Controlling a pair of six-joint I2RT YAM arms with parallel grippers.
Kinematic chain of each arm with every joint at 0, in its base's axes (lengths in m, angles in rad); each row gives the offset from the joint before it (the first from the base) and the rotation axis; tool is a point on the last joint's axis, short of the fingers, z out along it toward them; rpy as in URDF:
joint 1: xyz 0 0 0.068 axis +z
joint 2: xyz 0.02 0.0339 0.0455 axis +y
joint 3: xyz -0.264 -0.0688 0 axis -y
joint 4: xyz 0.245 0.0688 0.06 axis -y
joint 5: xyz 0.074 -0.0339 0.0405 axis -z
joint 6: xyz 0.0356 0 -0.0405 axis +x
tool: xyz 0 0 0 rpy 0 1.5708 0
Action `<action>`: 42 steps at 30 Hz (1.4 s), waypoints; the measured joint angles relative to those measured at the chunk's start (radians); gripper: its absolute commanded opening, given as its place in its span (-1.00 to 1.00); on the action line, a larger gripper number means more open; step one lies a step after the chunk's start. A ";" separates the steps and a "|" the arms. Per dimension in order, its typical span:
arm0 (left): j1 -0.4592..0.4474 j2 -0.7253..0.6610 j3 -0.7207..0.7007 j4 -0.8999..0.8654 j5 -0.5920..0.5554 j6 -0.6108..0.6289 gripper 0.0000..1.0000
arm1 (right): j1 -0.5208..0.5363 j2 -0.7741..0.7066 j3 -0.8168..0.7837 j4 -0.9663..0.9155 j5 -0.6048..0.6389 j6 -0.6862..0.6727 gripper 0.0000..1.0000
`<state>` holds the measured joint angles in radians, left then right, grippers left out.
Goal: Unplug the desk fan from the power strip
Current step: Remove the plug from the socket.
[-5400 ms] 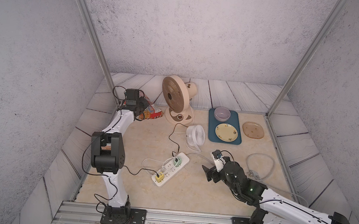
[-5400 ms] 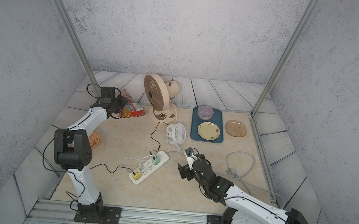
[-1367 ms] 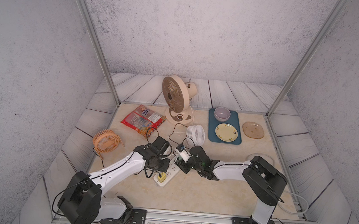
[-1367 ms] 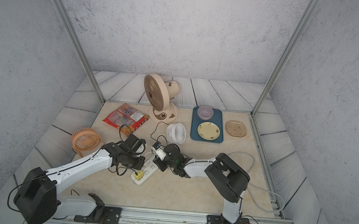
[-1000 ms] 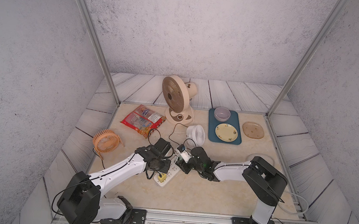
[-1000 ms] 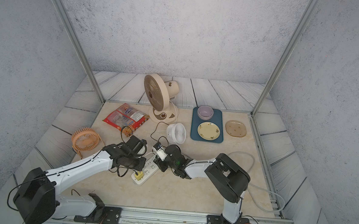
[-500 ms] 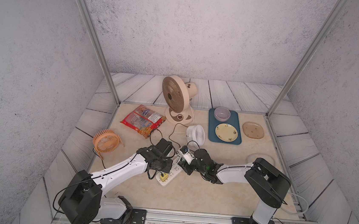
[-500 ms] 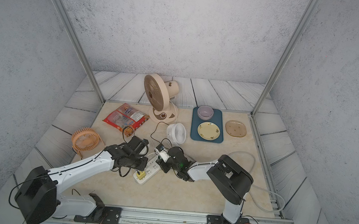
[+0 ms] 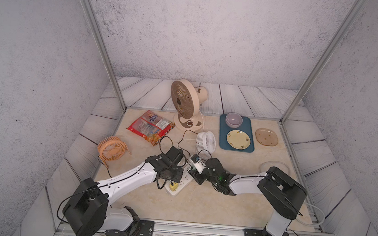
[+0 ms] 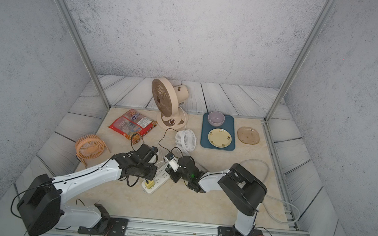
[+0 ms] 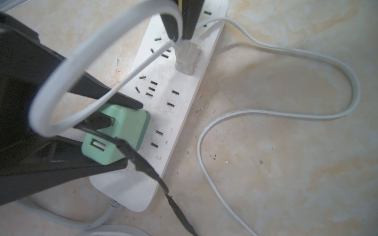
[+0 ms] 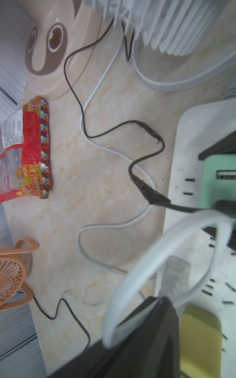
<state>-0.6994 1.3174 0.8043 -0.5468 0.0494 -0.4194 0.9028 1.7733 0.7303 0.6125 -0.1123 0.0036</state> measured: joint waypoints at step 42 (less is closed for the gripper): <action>-0.047 0.037 0.016 0.035 -0.002 -0.009 -1.00 | 0.014 -0.080 -0.040 -0.077 0.113 -0.016 -1.00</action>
<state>-0.7467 1.3548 0.8200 -0.5117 0.0475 -0.4286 0.9169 1.6932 0.6903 0.5358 0.0006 -0.0128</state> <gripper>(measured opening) 0.089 0.438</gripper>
